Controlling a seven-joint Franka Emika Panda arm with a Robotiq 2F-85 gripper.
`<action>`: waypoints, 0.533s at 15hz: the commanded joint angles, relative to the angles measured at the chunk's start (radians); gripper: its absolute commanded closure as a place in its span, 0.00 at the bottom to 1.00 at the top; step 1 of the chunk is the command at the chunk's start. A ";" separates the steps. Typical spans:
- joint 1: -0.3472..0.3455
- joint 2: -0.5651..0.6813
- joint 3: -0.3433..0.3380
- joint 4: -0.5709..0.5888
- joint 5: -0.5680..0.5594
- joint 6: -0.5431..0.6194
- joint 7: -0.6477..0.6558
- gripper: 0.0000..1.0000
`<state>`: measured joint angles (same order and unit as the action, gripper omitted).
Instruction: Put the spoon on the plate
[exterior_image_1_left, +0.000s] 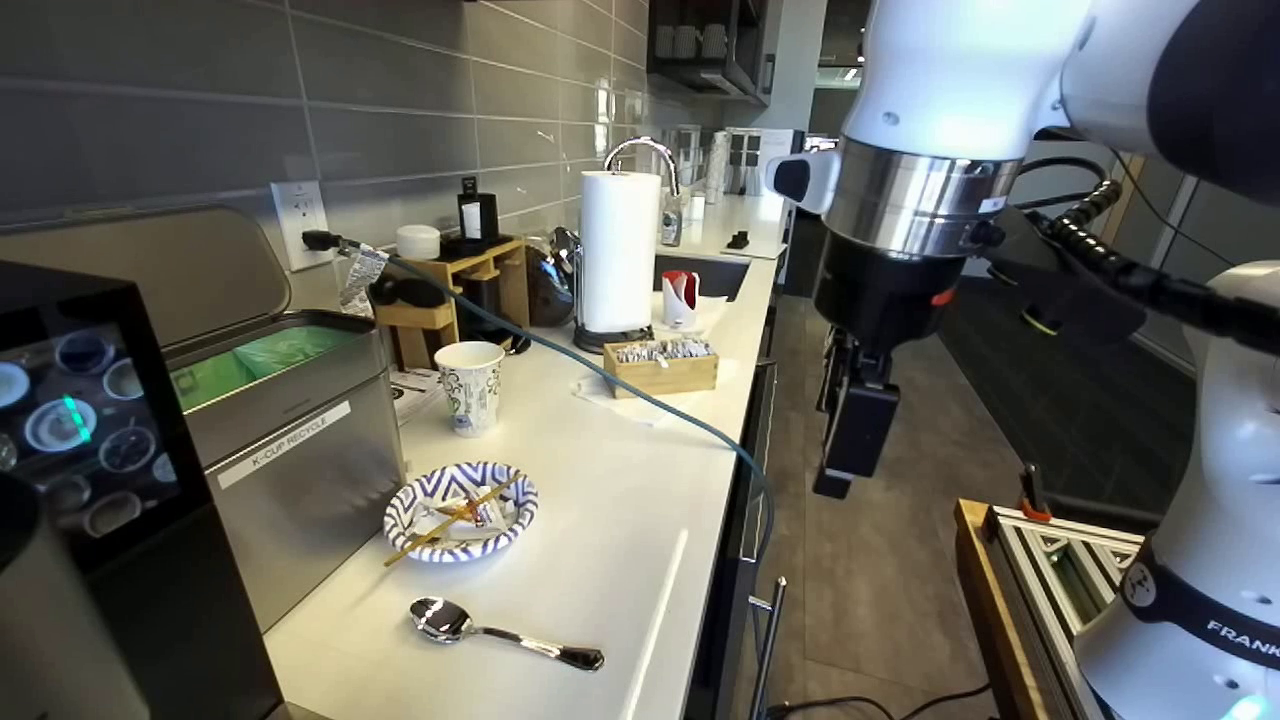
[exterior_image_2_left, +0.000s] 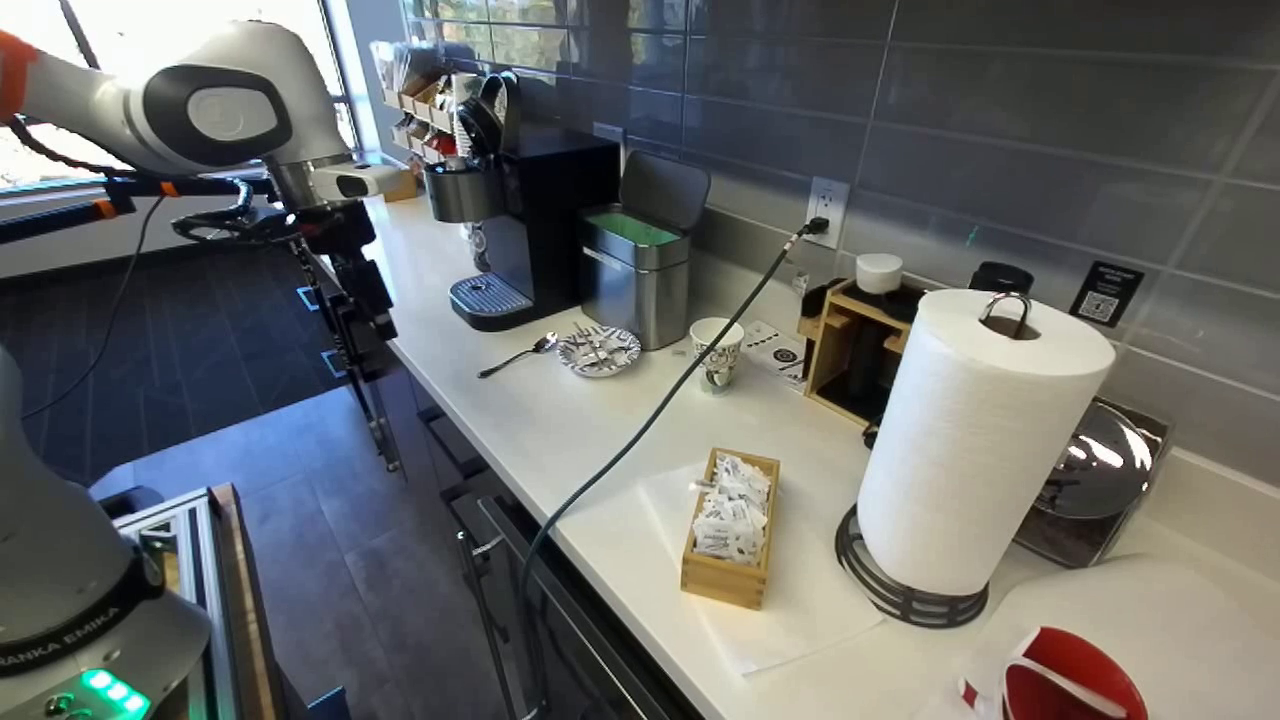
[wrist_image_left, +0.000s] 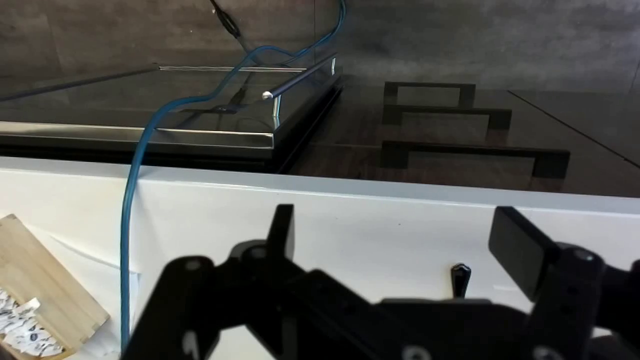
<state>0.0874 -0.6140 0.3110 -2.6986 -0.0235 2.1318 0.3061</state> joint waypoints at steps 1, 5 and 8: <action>0.010 0.021 -0.002 0.010 -0.032 -0.005 0.023 0.00; 0.040 0.163 0.042 0.042 -0.002 0.095 0.062 0.00; 0.039 0.269 0.099 0.067 -0.021 0.216 0.172 0.00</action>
<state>0.1183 -0.4818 0.3678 -2.6806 -0.0301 2.2561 0.3712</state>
